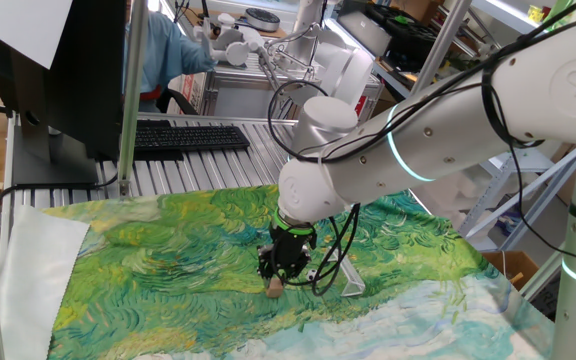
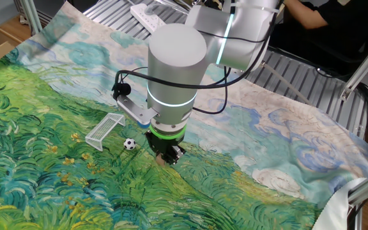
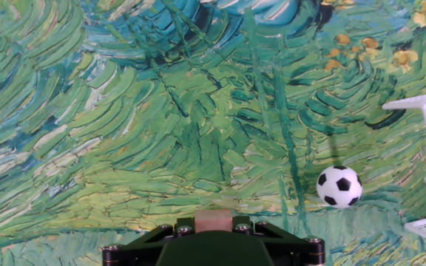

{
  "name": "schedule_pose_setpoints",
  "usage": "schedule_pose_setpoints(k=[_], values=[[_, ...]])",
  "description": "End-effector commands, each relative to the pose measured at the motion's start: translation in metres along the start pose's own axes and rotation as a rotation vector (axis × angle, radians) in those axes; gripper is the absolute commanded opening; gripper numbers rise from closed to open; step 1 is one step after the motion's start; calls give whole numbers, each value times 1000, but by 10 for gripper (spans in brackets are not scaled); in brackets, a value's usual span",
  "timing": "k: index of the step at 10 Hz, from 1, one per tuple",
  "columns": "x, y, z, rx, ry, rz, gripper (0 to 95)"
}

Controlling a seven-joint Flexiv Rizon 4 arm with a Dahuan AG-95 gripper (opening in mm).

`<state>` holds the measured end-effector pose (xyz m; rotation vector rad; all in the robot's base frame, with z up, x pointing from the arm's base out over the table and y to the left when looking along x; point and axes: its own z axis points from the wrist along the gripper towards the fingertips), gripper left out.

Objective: Pick up the small block on the left and move it to the right

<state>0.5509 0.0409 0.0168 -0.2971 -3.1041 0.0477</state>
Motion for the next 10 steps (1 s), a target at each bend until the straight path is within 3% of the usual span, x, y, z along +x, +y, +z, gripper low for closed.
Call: schedule_pose_setpoints(k=[1,8,10], values=[[0,0,0,1,-1,0,0],[4,0,-14,2,-2,9,0],[8,3,-24,2,-1,19,0]])
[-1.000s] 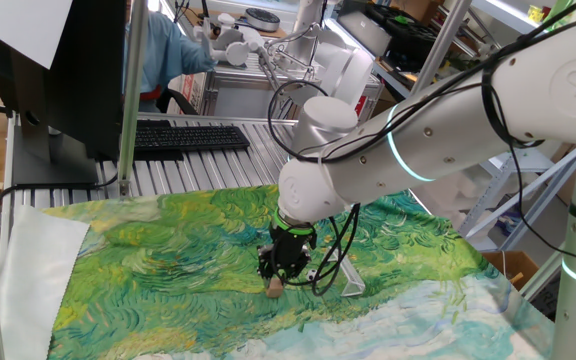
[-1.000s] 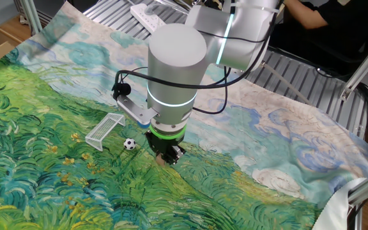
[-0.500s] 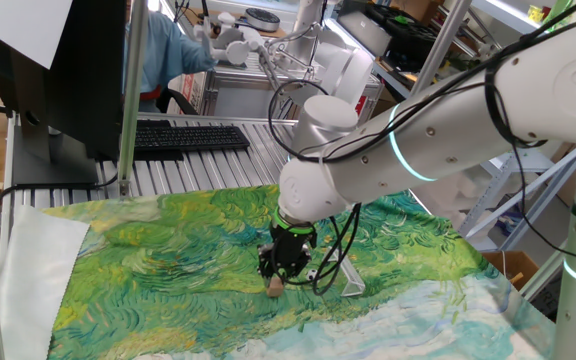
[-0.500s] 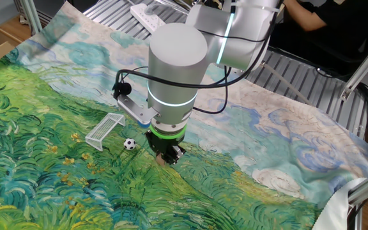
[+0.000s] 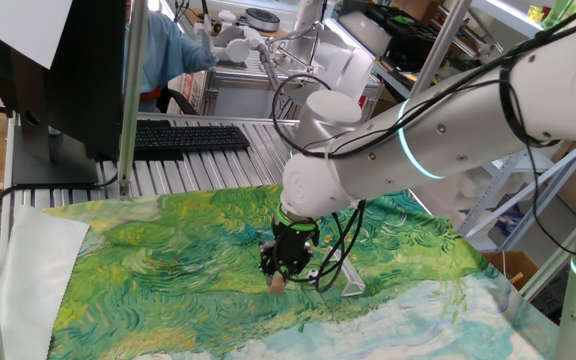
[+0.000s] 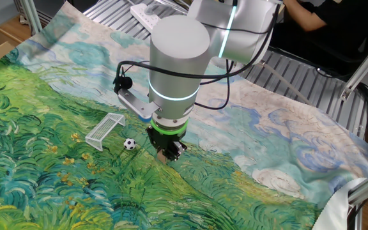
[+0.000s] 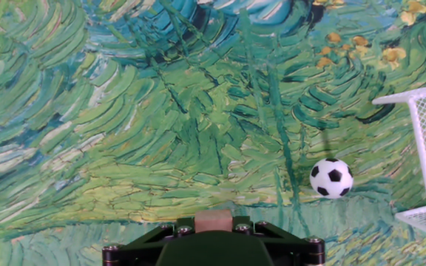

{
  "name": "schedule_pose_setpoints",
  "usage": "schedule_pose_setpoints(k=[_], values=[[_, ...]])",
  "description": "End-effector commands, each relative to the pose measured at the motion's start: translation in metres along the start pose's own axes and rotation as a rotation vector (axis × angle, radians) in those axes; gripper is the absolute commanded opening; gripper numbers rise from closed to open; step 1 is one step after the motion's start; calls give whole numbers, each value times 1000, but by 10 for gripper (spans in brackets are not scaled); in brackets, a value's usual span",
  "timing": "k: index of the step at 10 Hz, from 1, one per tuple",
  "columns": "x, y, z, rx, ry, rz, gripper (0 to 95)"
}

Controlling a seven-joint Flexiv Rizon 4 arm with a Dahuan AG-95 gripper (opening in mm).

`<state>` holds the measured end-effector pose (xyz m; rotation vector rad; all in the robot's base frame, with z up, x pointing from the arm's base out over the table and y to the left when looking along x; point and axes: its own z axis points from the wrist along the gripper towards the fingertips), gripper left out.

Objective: Pick up the small block on the left and move it to the right

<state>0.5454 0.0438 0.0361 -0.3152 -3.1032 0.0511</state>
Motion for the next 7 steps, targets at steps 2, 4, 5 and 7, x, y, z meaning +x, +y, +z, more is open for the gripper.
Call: schedule_pose_setpoints(k=[2,4,5,7], values=[[4,7,-12,1,1,15,0],[6,10,-13,1,0,19,0],[7,12,-12,1,-1,23,0],[10,21,-11,-1,-1,38,0]])
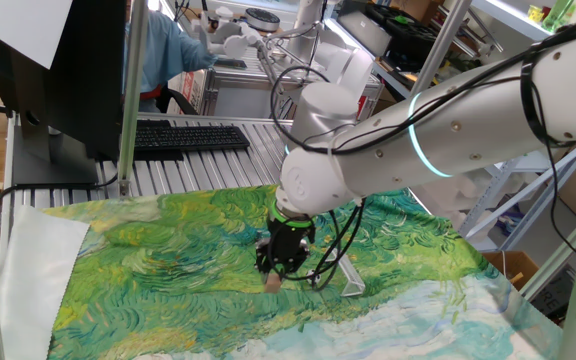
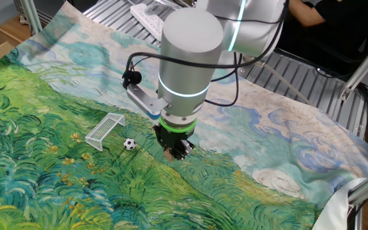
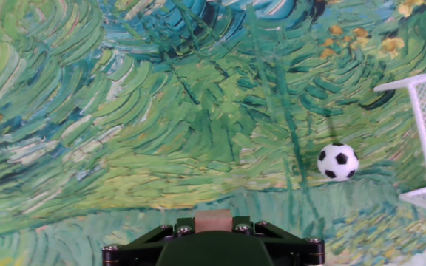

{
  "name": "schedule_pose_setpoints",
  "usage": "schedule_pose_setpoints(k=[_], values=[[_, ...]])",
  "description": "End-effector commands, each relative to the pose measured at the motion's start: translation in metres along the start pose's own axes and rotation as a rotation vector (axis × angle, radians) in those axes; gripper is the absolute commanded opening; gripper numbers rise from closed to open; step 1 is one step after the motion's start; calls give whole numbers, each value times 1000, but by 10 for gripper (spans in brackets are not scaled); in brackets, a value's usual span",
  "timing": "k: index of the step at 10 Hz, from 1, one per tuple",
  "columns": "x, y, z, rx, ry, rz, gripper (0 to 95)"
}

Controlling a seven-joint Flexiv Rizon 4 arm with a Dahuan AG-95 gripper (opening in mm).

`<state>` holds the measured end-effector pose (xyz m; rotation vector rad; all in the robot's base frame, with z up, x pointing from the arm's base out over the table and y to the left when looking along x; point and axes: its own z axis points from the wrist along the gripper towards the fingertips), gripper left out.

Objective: Pick up the small block on the left and move it to the right

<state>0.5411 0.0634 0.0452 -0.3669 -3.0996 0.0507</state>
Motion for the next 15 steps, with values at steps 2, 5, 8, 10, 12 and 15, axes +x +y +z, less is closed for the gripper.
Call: schedule_pose_setpoints(k=[2,5,8,10,12,15], values=[[7,18,-5,0,1,26,0],[19,40,-3,4,-1,63,0],[25,50,2,3,-3,81,0],[28,55,6,2,-4,93,0],[27,57,10,1,-4,97,0],[23,59,23,6,-6,104,0]])
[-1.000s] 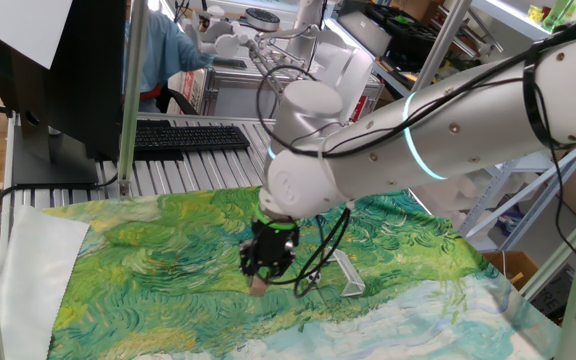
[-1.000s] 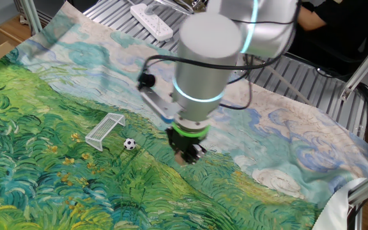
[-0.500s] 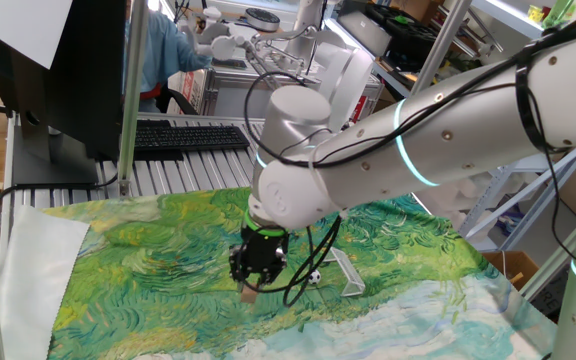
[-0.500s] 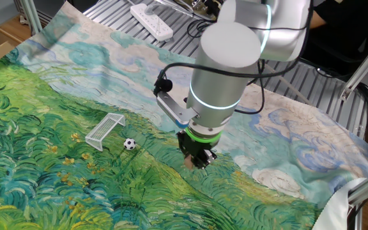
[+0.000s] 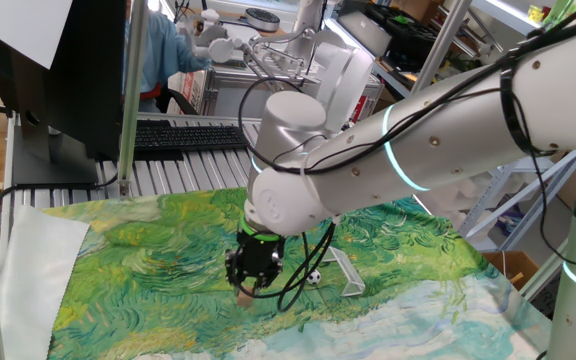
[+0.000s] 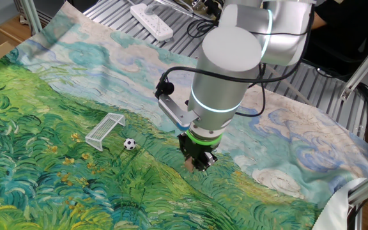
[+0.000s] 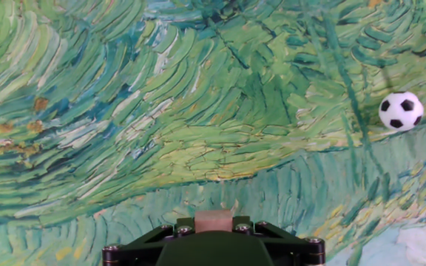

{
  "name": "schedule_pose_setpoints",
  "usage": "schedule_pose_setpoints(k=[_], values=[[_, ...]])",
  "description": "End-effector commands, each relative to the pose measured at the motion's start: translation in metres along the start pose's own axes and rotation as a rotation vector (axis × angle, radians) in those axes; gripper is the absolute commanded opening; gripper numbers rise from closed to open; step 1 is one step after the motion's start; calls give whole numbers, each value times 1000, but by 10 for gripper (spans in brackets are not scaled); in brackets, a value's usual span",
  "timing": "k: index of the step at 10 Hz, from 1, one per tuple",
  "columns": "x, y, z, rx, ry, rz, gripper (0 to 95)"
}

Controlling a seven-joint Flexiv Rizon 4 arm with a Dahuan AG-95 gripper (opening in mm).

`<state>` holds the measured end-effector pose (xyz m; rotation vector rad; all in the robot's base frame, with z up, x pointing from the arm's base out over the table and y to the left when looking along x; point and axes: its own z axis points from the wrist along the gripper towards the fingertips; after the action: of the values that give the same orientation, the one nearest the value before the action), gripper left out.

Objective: Pick up the small block on the left and move it to the right

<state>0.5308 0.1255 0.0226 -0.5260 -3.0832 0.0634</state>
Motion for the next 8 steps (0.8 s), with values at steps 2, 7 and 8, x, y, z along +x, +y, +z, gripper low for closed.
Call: schedule_pose_setpoints(k=[2,7,8], values=[[-2,2,9,-1,1,4,0],[-2,2,8,2,2,-2,190],[-2,2,8,5,1,6,190]])
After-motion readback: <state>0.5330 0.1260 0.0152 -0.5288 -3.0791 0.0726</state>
